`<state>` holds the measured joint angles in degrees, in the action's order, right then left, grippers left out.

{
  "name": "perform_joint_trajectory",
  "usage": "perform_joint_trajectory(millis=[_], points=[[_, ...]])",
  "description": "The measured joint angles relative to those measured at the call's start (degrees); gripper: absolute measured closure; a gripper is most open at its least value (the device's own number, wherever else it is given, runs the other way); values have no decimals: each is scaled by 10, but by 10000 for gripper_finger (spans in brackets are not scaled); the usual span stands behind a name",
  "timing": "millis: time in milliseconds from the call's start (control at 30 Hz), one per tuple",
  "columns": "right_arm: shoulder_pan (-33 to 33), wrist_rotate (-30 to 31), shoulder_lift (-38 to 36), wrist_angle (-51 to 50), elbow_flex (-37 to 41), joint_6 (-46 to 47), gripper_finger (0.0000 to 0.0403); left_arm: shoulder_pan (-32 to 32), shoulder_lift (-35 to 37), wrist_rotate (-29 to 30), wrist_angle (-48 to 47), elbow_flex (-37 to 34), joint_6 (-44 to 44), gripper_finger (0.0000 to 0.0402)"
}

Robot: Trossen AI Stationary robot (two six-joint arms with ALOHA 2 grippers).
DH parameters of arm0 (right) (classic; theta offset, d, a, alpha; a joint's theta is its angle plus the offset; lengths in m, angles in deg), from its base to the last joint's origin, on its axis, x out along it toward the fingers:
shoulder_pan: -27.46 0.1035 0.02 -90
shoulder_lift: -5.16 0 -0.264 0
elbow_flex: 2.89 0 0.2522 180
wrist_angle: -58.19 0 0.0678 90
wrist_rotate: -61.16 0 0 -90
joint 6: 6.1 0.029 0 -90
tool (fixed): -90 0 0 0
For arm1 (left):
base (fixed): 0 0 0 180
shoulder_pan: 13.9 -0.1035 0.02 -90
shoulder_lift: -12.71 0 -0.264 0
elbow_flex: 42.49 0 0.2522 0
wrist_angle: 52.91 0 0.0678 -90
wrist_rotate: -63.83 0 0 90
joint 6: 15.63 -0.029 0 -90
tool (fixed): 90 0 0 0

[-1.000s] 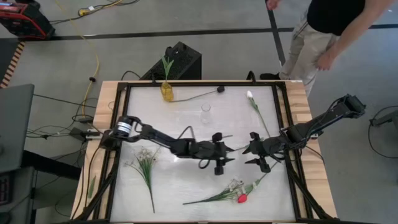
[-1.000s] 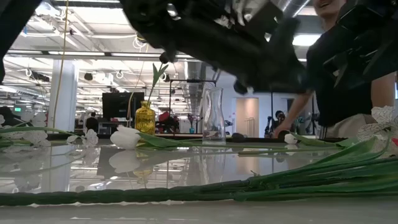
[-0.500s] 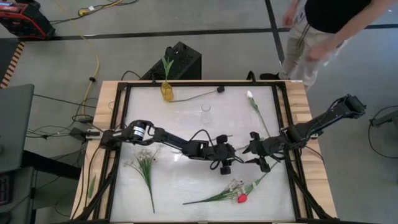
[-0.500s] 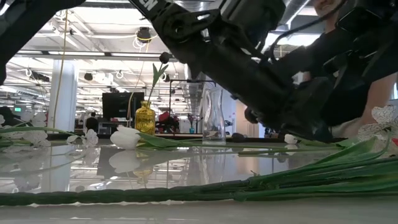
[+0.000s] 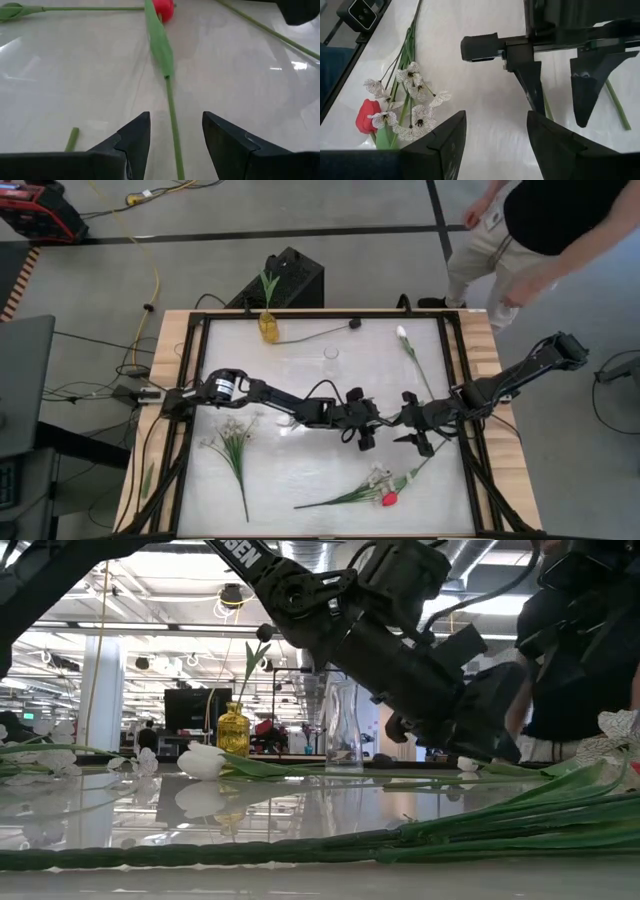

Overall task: Sort flowers into vase by color
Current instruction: Put the top red flower into the yellow flower vase

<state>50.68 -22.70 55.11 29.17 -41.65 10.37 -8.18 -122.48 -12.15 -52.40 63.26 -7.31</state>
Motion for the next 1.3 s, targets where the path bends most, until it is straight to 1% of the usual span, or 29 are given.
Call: perform_joint_trajectory(millis=[233,400,533,600,667,733,833,867,1000,1133,1300], points=[[0,11,0,9,0,4,169,1,0,3,-31,-8,17,232],[0,13,0,10,0,7,169,0,0,-23,-27,-21,30,232],[0,14,0,11,0,18,169,2,1,-2,-43,-23,32,239],[0,15,0,12,0,27,169,2,1,-5,-47,-23,35,253],[0,15,0,12,0,36,169,2,2,-9,-56,-23,35,276],[0,15,0,12,0,43,169,2,2,-4,-68,-23,34,310],[0,15,0,11,0,55,169,3,2,0,-73,-23,19,375],[0,15,0,11,0,60,169,3,2,-1,-72,-23,17,388],[0,14,0,10,0,74,169,3,7,-6,-75,-23,11,399],[0,14,0,14,0,75,169,3,32,-5,-102,-25,-6,400],[4,5,0,46,0,76,169,3,84,34,-134,-25,-37,401]])
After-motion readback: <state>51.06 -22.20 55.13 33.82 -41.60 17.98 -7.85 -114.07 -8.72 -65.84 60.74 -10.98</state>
